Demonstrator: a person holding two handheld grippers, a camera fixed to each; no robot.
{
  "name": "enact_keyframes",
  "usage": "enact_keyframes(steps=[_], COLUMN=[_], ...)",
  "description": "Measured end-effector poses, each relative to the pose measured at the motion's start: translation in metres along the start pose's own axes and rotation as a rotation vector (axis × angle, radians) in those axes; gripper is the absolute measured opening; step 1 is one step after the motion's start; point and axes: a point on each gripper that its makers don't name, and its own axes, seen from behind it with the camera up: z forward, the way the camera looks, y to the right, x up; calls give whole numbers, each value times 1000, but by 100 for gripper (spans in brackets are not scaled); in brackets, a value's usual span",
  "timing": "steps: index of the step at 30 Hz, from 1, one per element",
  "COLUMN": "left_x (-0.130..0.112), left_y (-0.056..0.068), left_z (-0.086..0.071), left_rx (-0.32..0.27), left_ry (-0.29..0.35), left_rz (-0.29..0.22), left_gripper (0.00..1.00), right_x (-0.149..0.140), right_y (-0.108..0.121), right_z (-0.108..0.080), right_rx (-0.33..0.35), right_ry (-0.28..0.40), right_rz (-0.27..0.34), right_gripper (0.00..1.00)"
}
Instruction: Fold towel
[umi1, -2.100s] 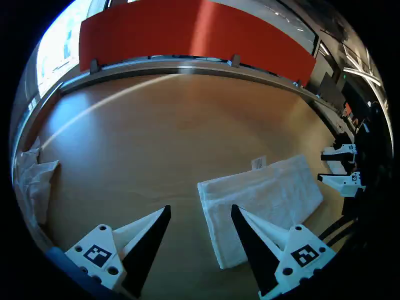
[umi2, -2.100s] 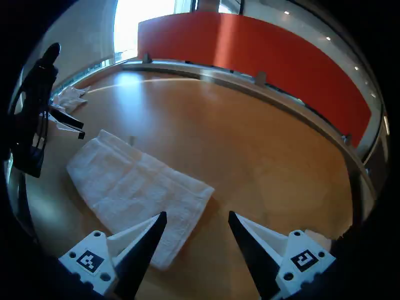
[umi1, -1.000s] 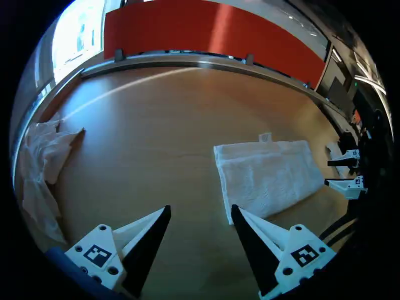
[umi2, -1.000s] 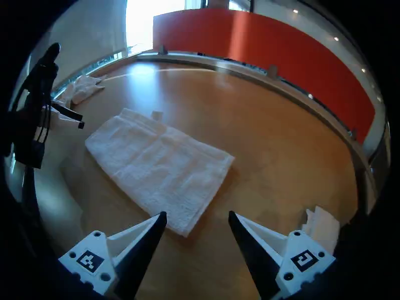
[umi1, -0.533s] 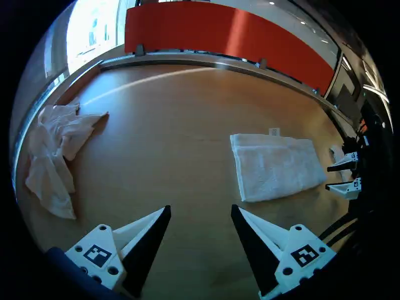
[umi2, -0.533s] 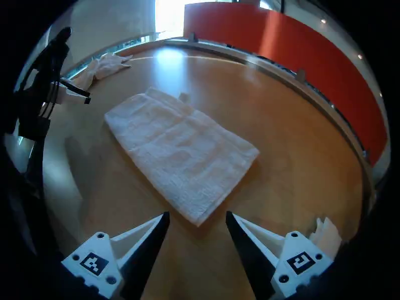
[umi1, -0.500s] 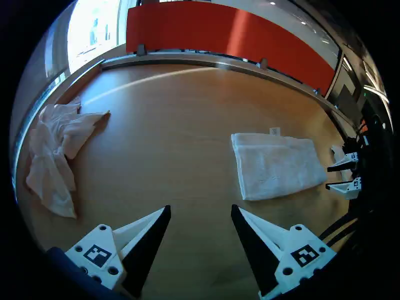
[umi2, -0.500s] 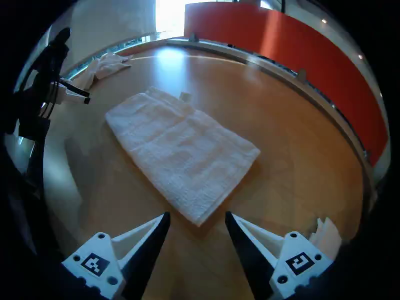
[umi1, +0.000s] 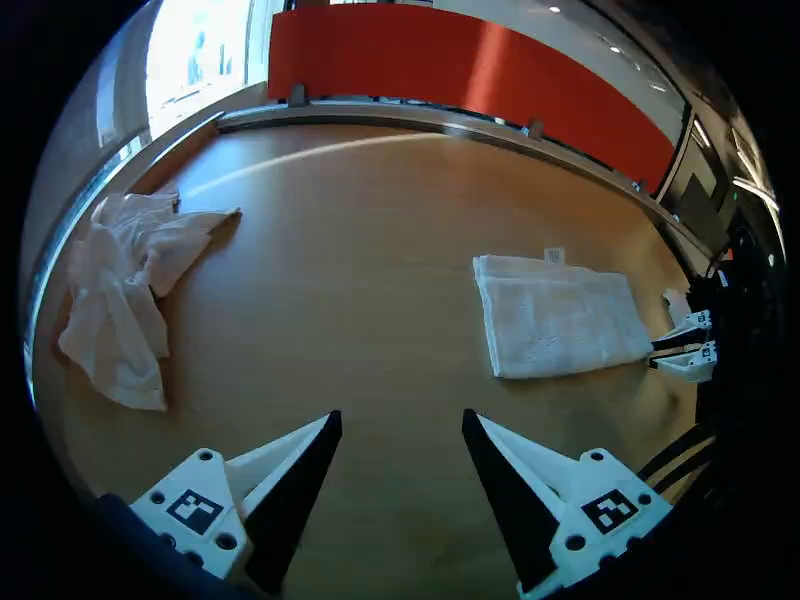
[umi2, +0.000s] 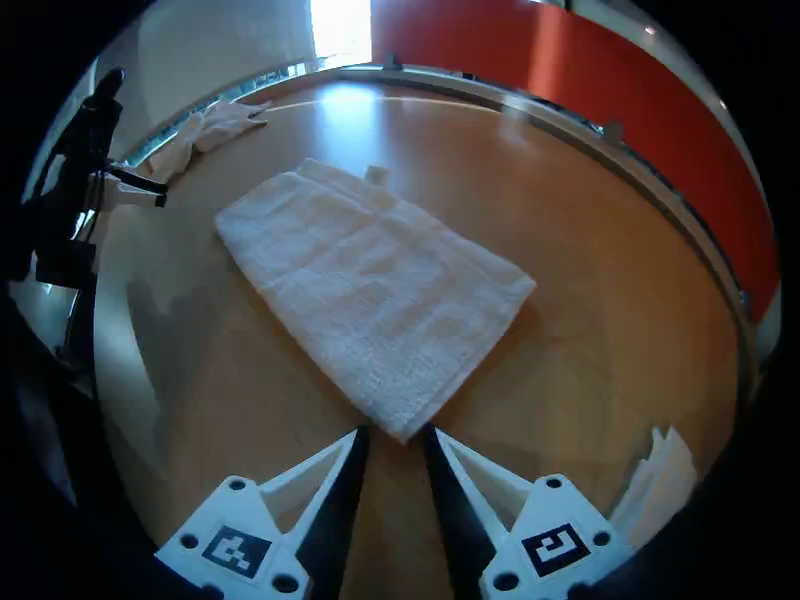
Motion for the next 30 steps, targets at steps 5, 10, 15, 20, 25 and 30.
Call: enact_keyframes(steps=[5, 10, 15, 20, 25, 30], left_x=[-2, -4, -3, 0, 2, 4], left_y=[0, 0, -1, -2, -4, -8], left_z=[-3, -5, -8, -11, -15, -20], left_rx=[1, 1, -1, -1, 0, 8], left_ry=[-1, -2, 1, 8, 16, 24], left_rz=[0, 3, 3, 1, -6, -4], left_gripper=[89, 89, 89, 89, 89, 89], right_x=[1, 3, 9, 24, 52, 89], right_y=[1, -1, -2, -2, -3, -9], right_z=[0, -1, -3, -10, -19, -27], right_rx=[-2, -4, -13, -32, -42, -44], right_ry=[0, 7, 18, 41, 82, 126], right_rz=[9, 4, -5, -21, -49, -99], right_gripper=[22, 11, 9, 9, 9, 9])
